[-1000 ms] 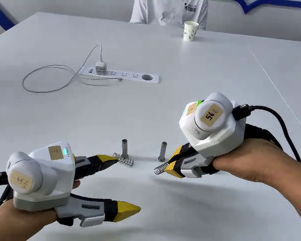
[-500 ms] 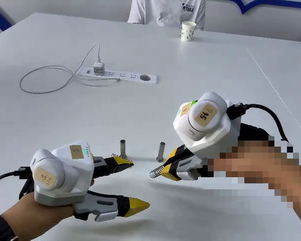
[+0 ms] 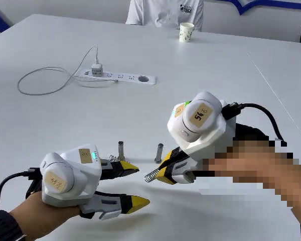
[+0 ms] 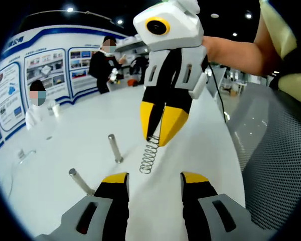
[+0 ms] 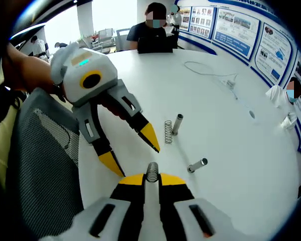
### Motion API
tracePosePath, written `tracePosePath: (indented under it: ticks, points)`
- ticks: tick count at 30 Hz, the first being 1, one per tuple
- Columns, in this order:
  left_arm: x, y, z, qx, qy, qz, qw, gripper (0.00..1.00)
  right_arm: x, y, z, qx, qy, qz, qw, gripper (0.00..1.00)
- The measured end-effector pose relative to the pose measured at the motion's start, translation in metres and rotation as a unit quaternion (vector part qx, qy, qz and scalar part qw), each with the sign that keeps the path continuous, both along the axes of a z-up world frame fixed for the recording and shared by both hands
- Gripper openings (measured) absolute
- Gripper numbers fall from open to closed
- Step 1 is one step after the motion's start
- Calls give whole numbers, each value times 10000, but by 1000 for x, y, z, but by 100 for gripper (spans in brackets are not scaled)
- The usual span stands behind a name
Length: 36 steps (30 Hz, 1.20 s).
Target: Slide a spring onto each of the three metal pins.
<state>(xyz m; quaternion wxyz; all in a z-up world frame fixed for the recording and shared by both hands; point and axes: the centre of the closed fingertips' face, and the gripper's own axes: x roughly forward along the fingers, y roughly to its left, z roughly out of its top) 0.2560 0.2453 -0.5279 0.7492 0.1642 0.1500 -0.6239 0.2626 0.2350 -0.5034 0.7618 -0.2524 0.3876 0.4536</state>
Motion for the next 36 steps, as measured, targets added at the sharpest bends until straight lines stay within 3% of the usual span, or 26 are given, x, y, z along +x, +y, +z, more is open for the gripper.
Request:
tracePosePath:
  ticks: [19, 36]
  points:
    - [0, -5, 1, 36, -279, -165, 9995, 26, -9, 11, 2, 21, 113, 143, 9998, 11]
    - [1, -6, 1, 32, -352, -177, 9992, 14, -10, 16, 4, 42, 143, 186, 9997, 11]
